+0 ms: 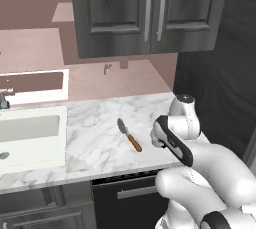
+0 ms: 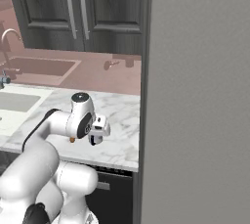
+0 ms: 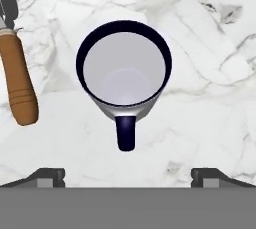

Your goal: Pick the mug from the counter and place it inside the microwave. Then close the microwave.

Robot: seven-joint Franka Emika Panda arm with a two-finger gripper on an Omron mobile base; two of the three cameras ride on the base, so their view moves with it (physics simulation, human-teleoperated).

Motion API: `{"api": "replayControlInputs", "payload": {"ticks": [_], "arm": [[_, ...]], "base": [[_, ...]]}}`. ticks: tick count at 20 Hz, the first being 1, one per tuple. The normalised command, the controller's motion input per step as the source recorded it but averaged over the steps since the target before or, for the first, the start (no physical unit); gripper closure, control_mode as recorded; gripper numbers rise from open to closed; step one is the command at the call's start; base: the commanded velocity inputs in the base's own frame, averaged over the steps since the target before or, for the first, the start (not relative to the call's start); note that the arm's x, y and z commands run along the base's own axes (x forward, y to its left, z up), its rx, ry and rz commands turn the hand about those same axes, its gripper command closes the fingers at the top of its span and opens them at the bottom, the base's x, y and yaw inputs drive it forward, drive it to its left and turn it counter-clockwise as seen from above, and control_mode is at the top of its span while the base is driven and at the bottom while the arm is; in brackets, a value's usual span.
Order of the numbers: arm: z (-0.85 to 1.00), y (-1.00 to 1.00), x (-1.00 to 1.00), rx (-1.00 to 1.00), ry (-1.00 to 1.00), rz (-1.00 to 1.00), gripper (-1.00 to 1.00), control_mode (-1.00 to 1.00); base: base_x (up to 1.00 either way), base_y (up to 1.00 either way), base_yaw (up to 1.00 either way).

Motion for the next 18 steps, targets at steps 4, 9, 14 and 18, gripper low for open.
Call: {"api": "replayControlInputs", "payload": {"ticks": [4,9,14,18], "arm": [[-0.01,0.00,0.28,0.00,0.00,0.00,-1.00,-1.00],[-0.01,0.00,0.14,0.00,0.00,0.00,-1.00,-1.00],[-0.08,0.00,0.10,0.00,0.00,0.00,-1.00,-1.00],[-0.27,0.00,0.00,0.00,0.00,0.00,-1.00,-1.00]], "base": [[0.00,0.00,0.00],[0.00,0.00,0.00],[0.00,0.00,0.00],[0.00,0.00,0.00]]}}
